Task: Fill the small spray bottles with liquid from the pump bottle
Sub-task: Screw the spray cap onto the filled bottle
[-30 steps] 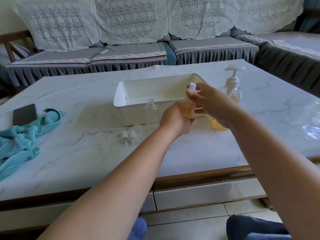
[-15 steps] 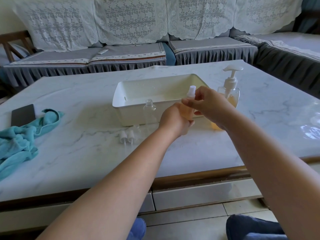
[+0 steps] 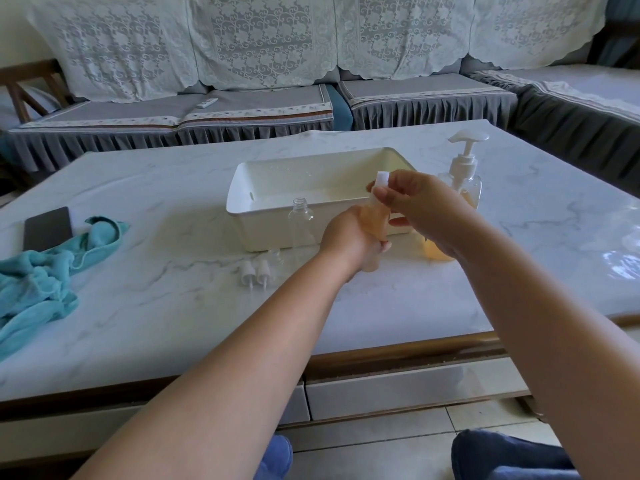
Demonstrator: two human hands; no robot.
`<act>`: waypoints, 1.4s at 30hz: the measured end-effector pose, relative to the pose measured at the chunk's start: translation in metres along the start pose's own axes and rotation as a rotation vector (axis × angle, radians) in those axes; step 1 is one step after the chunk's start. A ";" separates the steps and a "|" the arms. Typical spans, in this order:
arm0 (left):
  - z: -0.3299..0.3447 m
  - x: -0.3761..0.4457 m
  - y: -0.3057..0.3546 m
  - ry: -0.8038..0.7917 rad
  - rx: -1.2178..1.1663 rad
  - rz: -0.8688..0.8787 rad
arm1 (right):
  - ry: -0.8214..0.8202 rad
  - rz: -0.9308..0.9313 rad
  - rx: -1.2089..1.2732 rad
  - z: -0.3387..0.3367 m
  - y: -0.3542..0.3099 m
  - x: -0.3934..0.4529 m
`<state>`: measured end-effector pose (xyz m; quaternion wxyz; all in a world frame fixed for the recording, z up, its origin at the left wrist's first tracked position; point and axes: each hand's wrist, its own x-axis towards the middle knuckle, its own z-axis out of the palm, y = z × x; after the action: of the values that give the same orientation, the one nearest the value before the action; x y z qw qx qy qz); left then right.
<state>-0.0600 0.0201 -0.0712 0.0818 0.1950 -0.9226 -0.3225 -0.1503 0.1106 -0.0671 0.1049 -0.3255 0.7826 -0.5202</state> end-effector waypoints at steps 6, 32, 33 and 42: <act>0.005 0.006 -0.004 0.014 -0.108 -0.071 | -0.064 0.045 -0.014 -0.006 0.001 0.000; -0.030 0.003 -0.014 0.691 0.232 0.128 | 0.197 -0.014 -0.026 0.028 0.009 0.011; -0.033 0.003 -0.019 0.703 0.282 0.070 | 0.188 -0.012 -0.027 0.030 0.009 0.011; -0.040 0.004 -0.048 0.380 0.239 -0.148 | 0.154 -0.033 -0.020 0.040 0.007 0.014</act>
<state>-0.0383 -0.0386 -0.0702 0.2063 0.3275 -0.9055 -0.1738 -0.1437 0.0744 -0.0882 0.0327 -0.2983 0.7882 -0.5373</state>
